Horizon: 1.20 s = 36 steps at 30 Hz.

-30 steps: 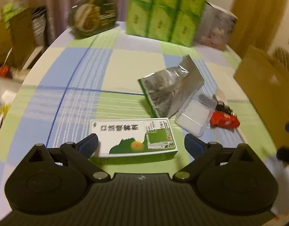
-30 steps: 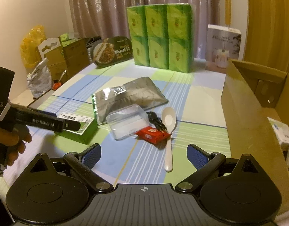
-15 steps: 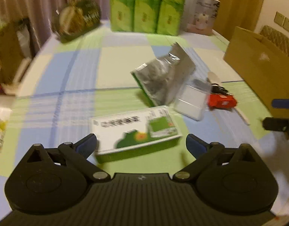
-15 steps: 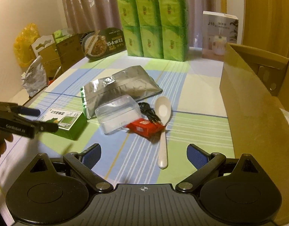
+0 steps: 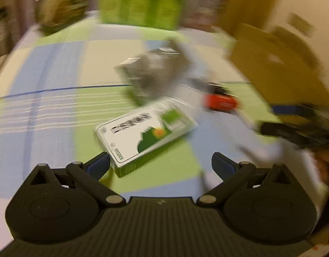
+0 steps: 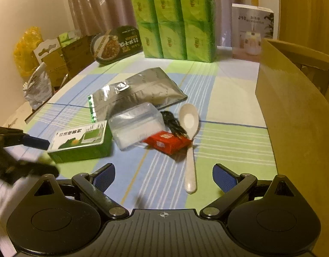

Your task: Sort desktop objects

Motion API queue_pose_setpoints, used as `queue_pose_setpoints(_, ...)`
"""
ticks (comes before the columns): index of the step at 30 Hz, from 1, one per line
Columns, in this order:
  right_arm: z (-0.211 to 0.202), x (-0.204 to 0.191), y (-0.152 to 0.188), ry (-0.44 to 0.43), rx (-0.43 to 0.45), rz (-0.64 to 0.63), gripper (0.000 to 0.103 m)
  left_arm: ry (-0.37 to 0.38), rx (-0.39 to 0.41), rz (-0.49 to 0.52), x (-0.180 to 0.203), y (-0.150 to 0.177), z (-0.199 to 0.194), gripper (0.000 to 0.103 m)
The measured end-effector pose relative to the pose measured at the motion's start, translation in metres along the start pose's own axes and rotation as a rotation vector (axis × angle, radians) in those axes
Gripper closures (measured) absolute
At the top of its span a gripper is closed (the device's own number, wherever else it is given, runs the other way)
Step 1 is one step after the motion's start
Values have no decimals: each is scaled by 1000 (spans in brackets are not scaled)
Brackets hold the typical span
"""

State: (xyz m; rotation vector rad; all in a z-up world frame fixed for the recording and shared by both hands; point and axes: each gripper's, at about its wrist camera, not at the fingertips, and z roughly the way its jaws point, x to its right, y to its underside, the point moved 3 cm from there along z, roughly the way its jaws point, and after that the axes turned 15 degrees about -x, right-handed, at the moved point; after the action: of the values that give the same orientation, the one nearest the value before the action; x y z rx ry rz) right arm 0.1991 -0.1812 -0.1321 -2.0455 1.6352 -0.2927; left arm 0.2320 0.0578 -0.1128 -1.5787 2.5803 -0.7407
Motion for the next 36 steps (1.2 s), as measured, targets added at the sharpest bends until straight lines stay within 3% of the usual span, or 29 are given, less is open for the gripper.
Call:
queue_pose_setpoints(2, 2, 1, 1, 5, -6, 2, 8, -40, 13, 85, 12, 2, -3, 4)
queue_pose_setpoints(6, 5, 3, 1, 13, -13, 6, 8, -225, 21, 245, 22, 0, 5, 4)
queue_pose_setpoints(9, 7, 3, -1, 17, -16, 8, 8, -304, 21, 332, 23, -6, 15, 4)
queue_pose_setpoints(12, 10, 3, -4, 20, -17, 9, 8, -297, -22, 342, 17, -13, 28, 5)
queue_pose_setpoints(15, 13, 1, -8, 25, -8, -8, 8, -253, -68, 255, 6, -19, 38, 16)
queue_pose_setpoints(17, 16, -2, -13, 29, 1, -36, 8, -224, -90, 187, 1, -19, 36, 39)
queue_pose_setpoints(19, 20, -5, -19, 34, 12, -76, 8, -180, -105, 120, 0, -16, 30, 44)
queue_pose_setpoints(21, 25, -8, -25, 42, 21, -116, 13, -145, -111, 104, 5, -12, 26, 49)
queue_pose_setpoints(22, 28, -9, -28, 43, 19, -134, 22, -136, -106, 110, 9, -9, 24, 50)
queue_pose_setpoints(26, 46, -8, -40, 54, 0, -179, 31, -146, -85, 151, 24, -5, 23, 48)
queue_pose_setpoints(31, 65, -2, -45, 65, -38, -208, 37, -161, -73, 184, 30, -10, 28, 39)
queue_pose_setpoints(36, 65, 2, -40, 85, -48, -207, 61, -153, -52, 187, 33, -13, 29, 33)
